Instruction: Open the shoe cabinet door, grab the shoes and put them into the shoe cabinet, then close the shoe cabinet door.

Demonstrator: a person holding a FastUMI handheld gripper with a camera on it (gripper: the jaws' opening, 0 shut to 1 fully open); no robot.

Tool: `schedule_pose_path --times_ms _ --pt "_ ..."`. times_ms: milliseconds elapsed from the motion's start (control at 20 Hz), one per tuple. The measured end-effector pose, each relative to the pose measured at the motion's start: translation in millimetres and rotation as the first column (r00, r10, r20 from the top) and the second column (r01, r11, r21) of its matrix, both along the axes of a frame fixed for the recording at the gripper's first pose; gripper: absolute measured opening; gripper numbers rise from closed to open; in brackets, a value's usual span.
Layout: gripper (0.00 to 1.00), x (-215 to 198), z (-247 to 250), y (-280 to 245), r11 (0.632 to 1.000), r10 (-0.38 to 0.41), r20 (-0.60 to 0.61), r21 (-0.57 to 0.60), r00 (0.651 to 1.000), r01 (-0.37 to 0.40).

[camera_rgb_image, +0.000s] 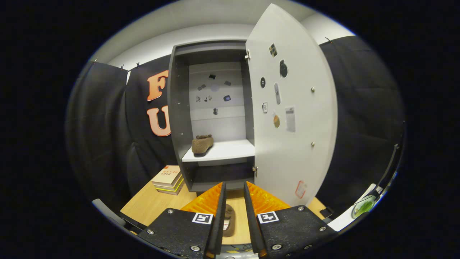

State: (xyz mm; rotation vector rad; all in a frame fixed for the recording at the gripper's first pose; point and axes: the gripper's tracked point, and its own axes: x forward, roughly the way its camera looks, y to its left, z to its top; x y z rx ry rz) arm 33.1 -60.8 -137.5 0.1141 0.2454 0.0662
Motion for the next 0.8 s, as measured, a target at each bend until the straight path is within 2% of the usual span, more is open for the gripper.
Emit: schedule_pose_path --times_ms 150,350,800 --pt "0.31 4 -50 23 0.999 0.043 -0.08 -0.014 0.996 -0.044" --pt "0.31 14 -123 51 0.995 0.095 -0.212 0.028 0.973 -0.091" --pt "0.32 51 -255 103 0.976 0.214 -0.428 0.07 0.878 -0.204"
